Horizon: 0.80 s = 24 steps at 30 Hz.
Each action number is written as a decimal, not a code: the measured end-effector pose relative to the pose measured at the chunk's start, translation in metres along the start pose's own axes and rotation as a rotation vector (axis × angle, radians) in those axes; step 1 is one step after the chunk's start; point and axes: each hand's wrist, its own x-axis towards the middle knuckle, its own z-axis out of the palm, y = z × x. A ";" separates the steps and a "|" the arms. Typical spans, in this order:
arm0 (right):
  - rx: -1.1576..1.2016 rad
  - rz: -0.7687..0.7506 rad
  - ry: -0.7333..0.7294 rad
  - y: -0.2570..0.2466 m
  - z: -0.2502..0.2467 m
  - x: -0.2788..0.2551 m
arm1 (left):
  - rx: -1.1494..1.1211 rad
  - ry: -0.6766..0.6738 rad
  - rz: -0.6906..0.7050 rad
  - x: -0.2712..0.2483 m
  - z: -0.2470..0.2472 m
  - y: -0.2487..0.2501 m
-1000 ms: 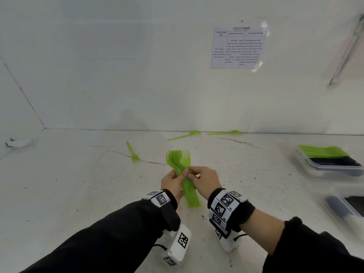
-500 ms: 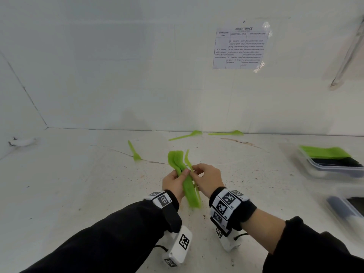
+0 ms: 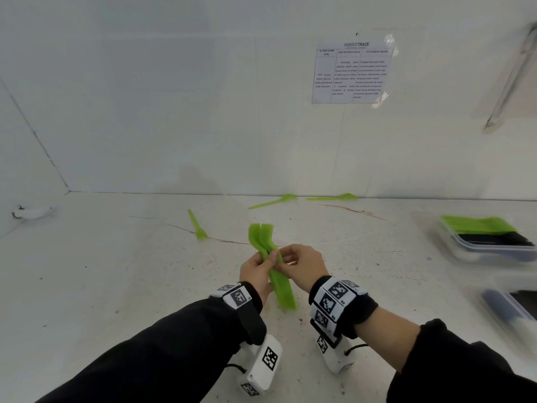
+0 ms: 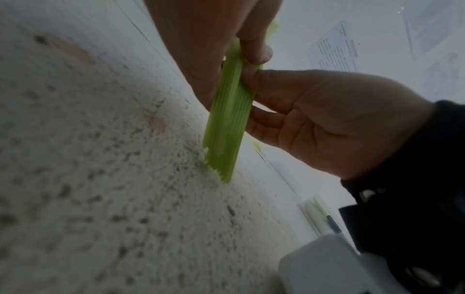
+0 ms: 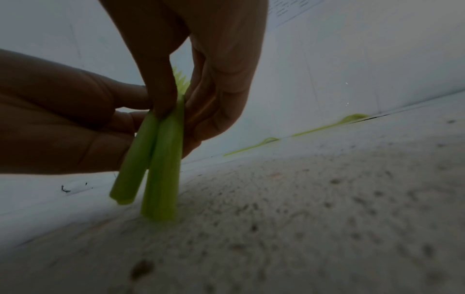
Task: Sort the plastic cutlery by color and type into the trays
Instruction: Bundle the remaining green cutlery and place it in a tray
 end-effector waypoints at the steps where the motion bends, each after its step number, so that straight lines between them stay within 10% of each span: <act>1: 0.004 0.011 0.007 0.001 0.000 0.001 | 0.015 0.013 0.014 0.000 0.000 0.000; 24: 0.036 0.060 -0.128 0.006 -0.007 0.013 | 0.018 -0.032 -0.061 0.003 -0.003 0.003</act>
